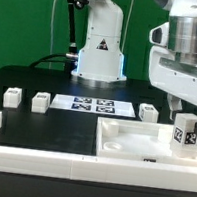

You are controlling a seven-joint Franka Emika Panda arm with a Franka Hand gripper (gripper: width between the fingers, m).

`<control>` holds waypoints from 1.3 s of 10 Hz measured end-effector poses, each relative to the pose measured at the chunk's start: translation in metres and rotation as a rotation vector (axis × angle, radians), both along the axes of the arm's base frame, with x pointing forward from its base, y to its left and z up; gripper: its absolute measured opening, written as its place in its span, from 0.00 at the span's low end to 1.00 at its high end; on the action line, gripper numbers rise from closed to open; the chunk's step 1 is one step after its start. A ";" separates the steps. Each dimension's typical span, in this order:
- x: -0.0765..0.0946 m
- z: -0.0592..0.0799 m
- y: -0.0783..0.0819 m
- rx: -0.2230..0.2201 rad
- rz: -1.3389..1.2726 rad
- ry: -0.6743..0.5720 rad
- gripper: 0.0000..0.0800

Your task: Assemble square table

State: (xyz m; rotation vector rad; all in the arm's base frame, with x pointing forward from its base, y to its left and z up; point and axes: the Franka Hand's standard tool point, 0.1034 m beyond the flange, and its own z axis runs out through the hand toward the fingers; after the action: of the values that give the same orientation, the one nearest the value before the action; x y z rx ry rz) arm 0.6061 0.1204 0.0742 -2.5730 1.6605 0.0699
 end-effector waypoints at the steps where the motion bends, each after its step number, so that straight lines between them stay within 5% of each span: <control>1: -0.001 -0.001 0.002 -0.001 0.097 -0.008 0.77; 5: -0.004 -0.001 0.011 -0.001 0.560 -0.047 0.81; 13: 0.001 0.001 0.002 -0.017 1.191 -0.107 0.81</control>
Offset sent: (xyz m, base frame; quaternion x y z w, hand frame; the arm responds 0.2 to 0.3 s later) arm -0.0086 0.0100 0.0010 -0.0078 0.0050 -0.2108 0.9775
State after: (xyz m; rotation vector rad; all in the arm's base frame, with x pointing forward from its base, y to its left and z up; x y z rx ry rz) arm 0.6074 0.1228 0.0755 -3.0605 -0.0751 -0.0180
